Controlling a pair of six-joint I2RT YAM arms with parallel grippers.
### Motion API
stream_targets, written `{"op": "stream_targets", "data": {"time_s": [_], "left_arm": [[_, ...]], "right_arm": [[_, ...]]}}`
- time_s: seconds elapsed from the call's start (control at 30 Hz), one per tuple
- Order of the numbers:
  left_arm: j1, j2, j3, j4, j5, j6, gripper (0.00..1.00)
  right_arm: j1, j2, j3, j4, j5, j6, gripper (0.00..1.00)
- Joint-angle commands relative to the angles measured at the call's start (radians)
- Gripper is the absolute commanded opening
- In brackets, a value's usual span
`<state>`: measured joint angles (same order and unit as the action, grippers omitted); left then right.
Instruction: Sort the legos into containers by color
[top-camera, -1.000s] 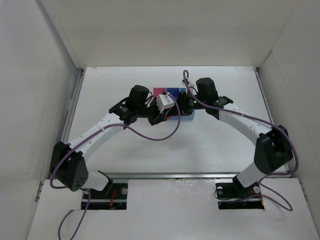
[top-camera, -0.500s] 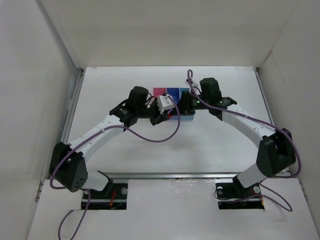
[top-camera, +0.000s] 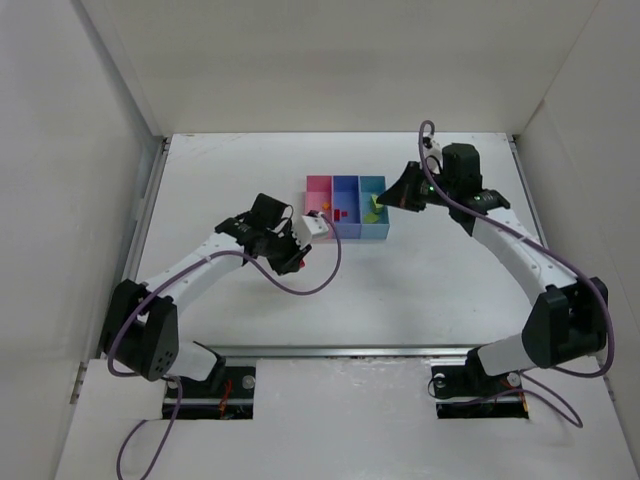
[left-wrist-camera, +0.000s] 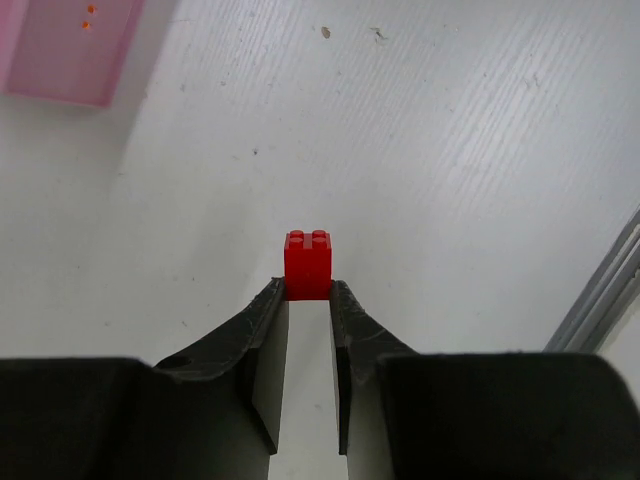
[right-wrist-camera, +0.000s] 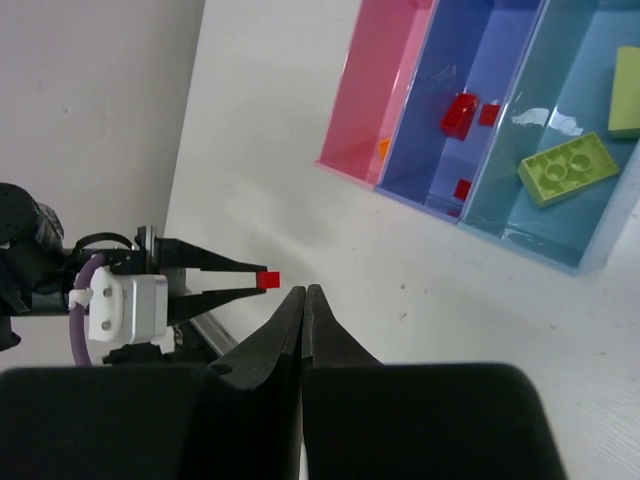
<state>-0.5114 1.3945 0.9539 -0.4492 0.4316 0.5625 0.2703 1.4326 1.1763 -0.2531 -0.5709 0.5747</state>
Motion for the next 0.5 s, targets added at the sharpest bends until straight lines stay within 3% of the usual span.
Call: {"op": "stream_targets", "data": {"time_s": [0.0,0.17,0.2,0.23,0.3,0.47], "left_arm": [[-0.007,-0.022,0.008,-0.040,-0.013,0.020,0.00],[-0.007,-0.032,0.054,-0.040,0.010,0.010,0.00],[-0.007,-0.041,0.063,-0.040,0.019,-0.002,0.00],[-0.007,-0.051,0.087,-0.040,0.030,-0.003,0.00],[-0.007,-0.051,0.120,-0.040,0.051,-0.022,0.00],[-0.007,-0.060,0.233,-0.040,0.088,-0.033,0.00]], "right_arm": [[0.021,-0.014,-0.014,0.012,-0.001,-0.019,0.00],[0.033,-0.004,-0.023,0.032,-0.096,-0.030,0.01],[0.033,0.009,-0.009,0.043,-0.124,-0.030,0.29],[0.049,0.028,0.008,0.043,-0.150,-0.041,0.42],[0.090,0.037,0.032,0.043,-0.165,-0.041,0.60],[0.174,0.104,0.115,0.043,-0.165,-0.010,0.64]]}}
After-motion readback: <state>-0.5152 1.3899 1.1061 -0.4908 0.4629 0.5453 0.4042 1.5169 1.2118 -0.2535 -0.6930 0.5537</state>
